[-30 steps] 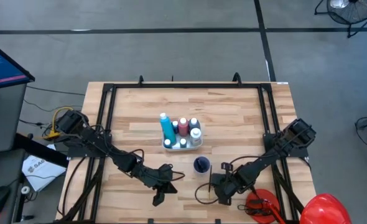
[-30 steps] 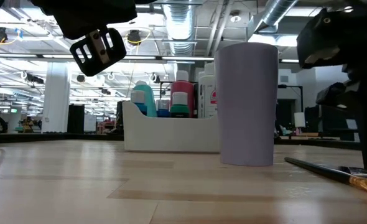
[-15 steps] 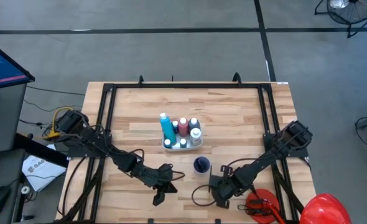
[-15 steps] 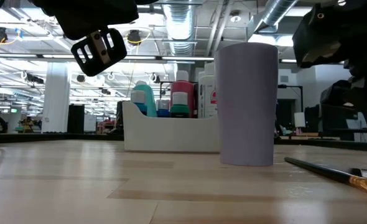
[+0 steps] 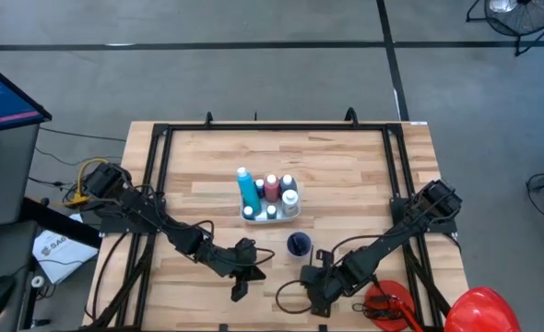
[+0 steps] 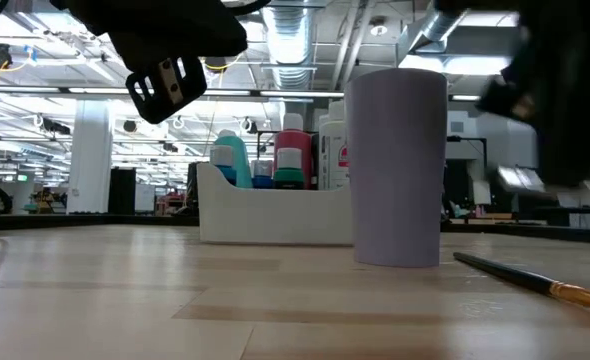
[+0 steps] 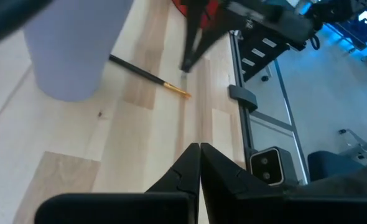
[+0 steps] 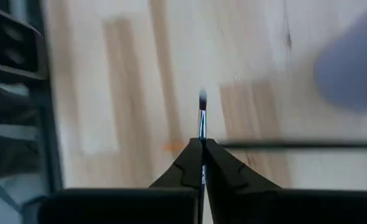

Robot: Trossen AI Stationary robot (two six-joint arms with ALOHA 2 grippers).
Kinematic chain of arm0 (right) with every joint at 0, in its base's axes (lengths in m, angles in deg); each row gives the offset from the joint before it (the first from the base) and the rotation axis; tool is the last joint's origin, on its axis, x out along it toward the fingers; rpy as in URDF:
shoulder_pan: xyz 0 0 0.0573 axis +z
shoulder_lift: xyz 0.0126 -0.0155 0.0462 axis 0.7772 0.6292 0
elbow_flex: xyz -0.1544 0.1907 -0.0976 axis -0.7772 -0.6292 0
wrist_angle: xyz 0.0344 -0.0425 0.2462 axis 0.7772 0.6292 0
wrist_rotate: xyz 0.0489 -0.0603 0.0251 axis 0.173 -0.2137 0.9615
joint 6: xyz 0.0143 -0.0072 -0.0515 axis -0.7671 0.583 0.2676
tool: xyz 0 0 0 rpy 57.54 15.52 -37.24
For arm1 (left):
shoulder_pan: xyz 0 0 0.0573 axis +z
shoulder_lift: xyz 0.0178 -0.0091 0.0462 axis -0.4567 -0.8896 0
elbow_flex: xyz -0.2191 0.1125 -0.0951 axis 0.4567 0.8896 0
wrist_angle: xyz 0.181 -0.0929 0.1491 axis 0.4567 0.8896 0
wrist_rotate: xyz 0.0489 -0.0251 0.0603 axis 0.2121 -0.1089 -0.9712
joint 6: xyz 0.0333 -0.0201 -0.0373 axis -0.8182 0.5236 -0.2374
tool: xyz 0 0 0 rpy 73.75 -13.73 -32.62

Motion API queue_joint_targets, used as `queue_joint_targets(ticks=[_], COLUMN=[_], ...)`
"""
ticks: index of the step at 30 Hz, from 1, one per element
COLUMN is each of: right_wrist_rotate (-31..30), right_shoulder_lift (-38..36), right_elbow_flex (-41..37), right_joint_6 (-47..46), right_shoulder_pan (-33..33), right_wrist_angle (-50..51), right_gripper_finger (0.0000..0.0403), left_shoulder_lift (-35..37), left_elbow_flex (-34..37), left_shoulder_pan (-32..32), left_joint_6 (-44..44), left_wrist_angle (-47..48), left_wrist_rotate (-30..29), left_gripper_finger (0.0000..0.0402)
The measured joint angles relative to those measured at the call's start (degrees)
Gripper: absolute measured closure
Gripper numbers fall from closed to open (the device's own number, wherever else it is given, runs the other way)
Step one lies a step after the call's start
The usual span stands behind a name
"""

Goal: Pick & Place Paint Supplies
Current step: Put the silver paintbrush into the blue cup

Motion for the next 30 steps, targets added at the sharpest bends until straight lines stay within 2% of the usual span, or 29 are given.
queue_joint_targets(ticks=[9, 13, 15, 22, 27, 30], right_wrist_rotate=[-4.8, -8.3, -10.5, -20.0, -28.2, -30.1], right_shoulder_lift=[-0.1, -0.6, -1.2, -8.6, -15.1, -18.0], right_elbow_flex=[8.3, 11.8, 13.3, 13.6, 13.4, 9.4], right_joint_6=[6.4, 9.2, 9.9, 14.9, 21.3, 21.6], right_shoulder_pan=[-2.7, -4.1, -5.0, -7.6, -9.2, -10.1], right_wrist_angle=[-0.1, -0.3, -0.9, -6.2, -8.8, -11.2], right_gripper_finger=[0.0403, 0.0403, 0.0403, 0.0403, 0.0403, 0.0403], left_shoulder_lift=[0.0, 0.0, 0.0, 0.0, 0.0, 0.0], left_elbow_flex=[0.0, 0.5, 2.0, 9.5, 12.4, 12.3], left_shoulder_pan=[0.0, 0.0, 0.0, -1.6, -3.6, -3.9], left_joint_6=[0.4, 5.0, 7.4, 17.8, 21.0, 21.1], left_wrist_angle=[0.4, 2.8, 2.6, 1.3, -3.9, -6.2], left_wrist_rotate=[-3.8, -8.8, -9.5, -10.7, -12.1, -12.2], left_gripper_finger=[0.0399, 0.0399, 0.0399, 0.0399, 0.0399, 0.0399])
